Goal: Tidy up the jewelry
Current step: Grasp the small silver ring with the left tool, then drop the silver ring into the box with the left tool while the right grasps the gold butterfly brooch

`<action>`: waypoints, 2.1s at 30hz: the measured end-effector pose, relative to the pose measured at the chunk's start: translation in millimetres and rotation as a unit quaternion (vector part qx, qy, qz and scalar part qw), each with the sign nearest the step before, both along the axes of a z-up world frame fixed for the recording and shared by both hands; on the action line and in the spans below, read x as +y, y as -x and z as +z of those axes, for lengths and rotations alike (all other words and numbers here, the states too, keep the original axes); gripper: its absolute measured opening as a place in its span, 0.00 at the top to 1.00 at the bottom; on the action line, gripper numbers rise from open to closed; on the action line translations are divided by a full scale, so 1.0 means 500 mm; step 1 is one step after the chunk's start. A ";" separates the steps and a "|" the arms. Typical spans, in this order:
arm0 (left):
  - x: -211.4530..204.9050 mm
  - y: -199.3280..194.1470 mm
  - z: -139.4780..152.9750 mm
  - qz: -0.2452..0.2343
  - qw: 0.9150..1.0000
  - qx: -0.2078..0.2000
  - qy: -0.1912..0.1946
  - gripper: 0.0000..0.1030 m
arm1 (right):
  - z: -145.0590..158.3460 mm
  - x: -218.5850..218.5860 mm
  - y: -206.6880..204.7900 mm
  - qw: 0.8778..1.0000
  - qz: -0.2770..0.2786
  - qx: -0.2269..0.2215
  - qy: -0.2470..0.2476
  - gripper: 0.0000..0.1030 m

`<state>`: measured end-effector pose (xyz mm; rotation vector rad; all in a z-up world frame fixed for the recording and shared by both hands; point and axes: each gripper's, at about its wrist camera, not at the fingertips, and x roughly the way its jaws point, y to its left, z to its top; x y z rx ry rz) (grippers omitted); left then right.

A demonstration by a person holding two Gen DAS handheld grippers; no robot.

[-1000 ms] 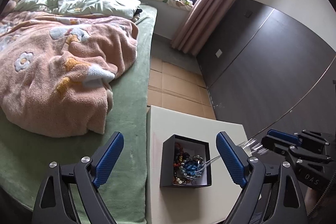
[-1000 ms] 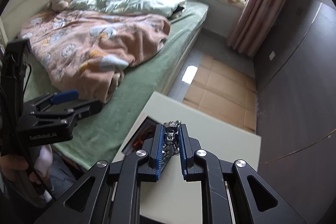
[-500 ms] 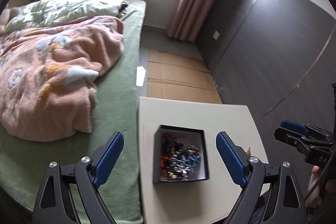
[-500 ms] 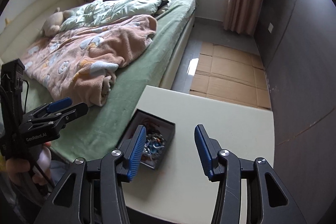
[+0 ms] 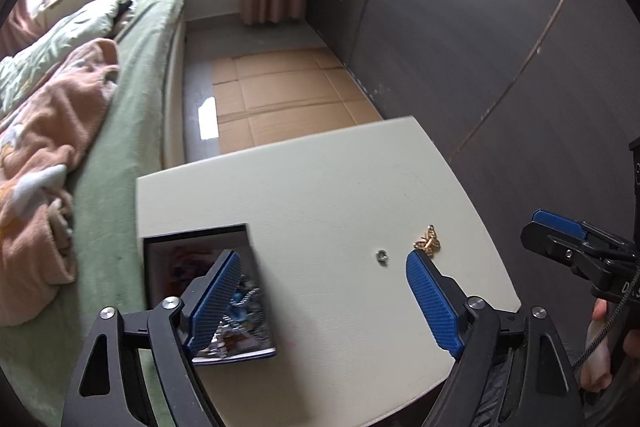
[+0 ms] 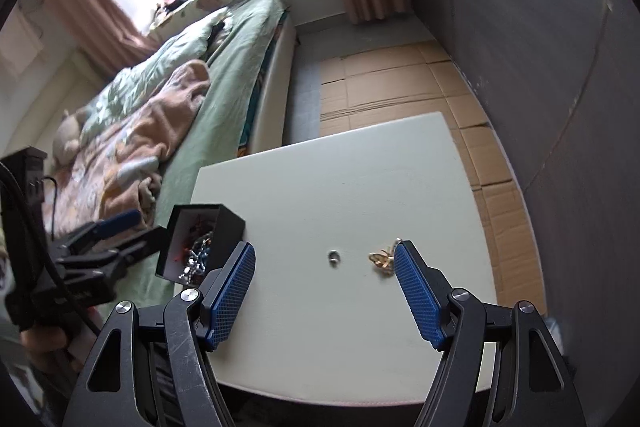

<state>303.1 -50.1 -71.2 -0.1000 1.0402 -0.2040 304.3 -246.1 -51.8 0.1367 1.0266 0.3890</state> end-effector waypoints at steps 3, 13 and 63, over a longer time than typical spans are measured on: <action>-0.047 -0.028 -0.031 -0.010 1.000 0.025 -0.013 0.29 | -0.027 -0.048 0.000 1.000 -0.021 0.005 -0.019 0.31; -0.130 -0.086 -0.151 -0.011 0.994 0.103 -0.027 0.51 | -0.140 -0.143 -0.027 0.996 -0.062 0.044 -0.037 0.31; 0.146 -0.023 -0.090 0.023 0.998 0.059 0.027 0.89 | -0.268 0.052 -0.099 0.980 0.090 0.041 0.174 0.30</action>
